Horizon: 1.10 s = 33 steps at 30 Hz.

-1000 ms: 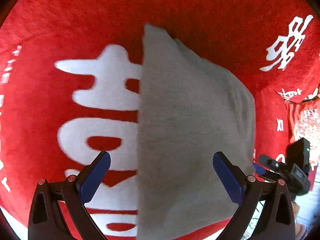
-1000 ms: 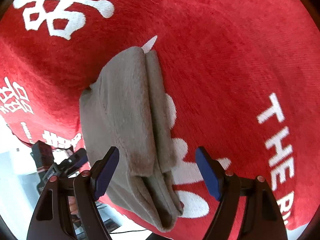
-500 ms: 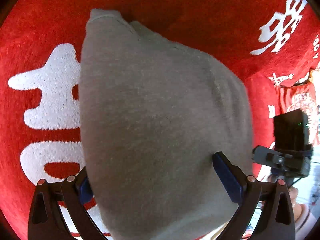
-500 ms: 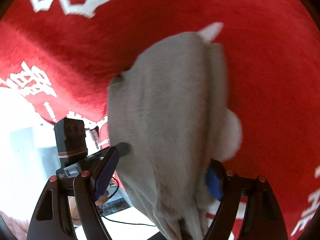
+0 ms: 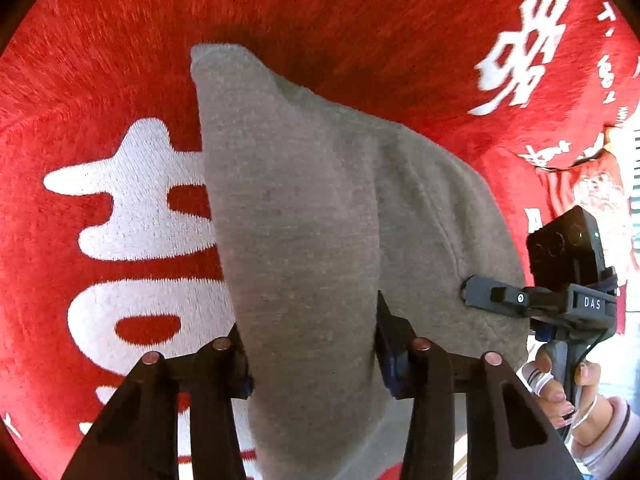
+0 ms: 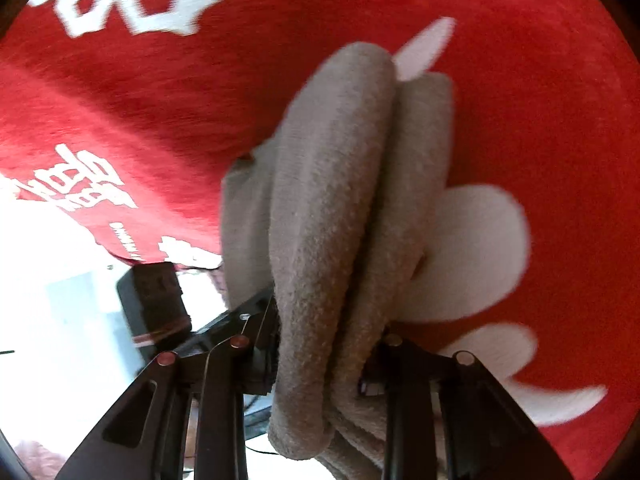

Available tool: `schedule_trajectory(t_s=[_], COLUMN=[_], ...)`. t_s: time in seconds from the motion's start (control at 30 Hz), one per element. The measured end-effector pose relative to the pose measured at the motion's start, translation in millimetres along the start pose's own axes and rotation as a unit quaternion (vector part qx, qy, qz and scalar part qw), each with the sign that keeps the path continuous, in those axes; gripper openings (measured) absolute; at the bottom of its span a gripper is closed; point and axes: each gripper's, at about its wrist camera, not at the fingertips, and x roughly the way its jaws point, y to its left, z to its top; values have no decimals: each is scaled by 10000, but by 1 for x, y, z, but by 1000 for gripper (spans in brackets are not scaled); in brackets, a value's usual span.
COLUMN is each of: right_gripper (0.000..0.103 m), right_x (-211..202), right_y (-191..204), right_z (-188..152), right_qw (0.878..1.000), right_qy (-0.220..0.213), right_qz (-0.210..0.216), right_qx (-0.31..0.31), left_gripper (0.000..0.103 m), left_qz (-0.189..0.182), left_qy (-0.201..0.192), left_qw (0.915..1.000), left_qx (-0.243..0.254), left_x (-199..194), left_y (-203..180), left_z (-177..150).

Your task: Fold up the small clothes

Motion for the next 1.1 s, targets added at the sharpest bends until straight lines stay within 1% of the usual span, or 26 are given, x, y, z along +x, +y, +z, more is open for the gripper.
schedule_trajectory(t_s=[0.1,0.23,0.3,0.37,0.47,0.53,0.6,0.63,0.67,0.7,0.73,0.77,0.8,0.83,0.87,0.9,0.93,0.97,1.0,1.03,1.07,1.1], right_gripper=[32,32,32,32,32,32,32,32,32,32,34,34,40,47,50,55,57,57,57,57,57,56], right_x=[3,7,18,28,53,74,100,110,121,133,140,144,143,138,132,121,113,107,102,100,103,110], right_y=[23,48,62,71,78,75,73,71,67,64,61,58,57,56,56,56,53,51,44,39,33,28], right_z=[-12,-28,-38,-49,-69,-81,-89,-91,-93,-93,-92,-91,-91,-90,-88,-87,-85,-83,-77,-74,-72,-69], right_qw=[9998,9994,9992,9991,9991,9992,9994,9995,9996,9992,9982,9960,9946,9940,9936,9931,9929,9932,9941,9947,9956,9960], right_qy=[-34,-78,-97,-76,-17,48,141,179,223,279,319,334,281,219,138,-10,-114,-187,-258,-260,-182,9], right_qz=[191,305,329,311,313,313,253,196,65,-237,-472,-810,-980,-1061,-1108,-1160,-1177,-1151,-1034,-931,-782,-629], right_qx=[-66,-164,-203,-267,-282,-241,-211,-192,-182,-179,-177,-193,-196,-175,-156,-145,-110,-32,194,346,492,628], left_gripper=[47,47,47,47,47,47,47,47,47,47,47,50,54,54,54,54,54,54,54,54,54,54], left_qz=[-54,-242,-308,-273,-51,119,220,295,356,431,560,667,697,548,518,553,713,836,971,1010,1001,974], left_qy=[-80,-272,-351,-370,-334,-290,-225,-195,-183,-153,-63,-13,-28,-150,-242,-357,-547,-655,-775,-809,-804,-802], left_qw=[9999,9993,9989,9989,9993,9994,9995,9994,9992,9989,9980,9971,9965,9968,9965,9959,9943,9928,9904,9891,9885,9880], left_qx=[95,76,79,86,159,138,47,-18,-65,-141,-280,-368,-449,-568,-610,-615,-571,-562,-606,-697,-796,-891], left_x=[-25,-59,-79,-96,-116,-122,-118,-116,-114,-111,-104,-104,-105,-113,-119,-127,-140,-140,-146,-148,-149,-146], left_y=[8,26,39,54,77,95,105,117,124,134,148,157,165,172,175,178,184,181,187,195,201,203], left_z=[-11,-22,-30,-39,-56,-71,-81,-88,-92,-96,-101,-105,-108,-113,-114,-116,-118,-116,-116,-114,-112,-109])
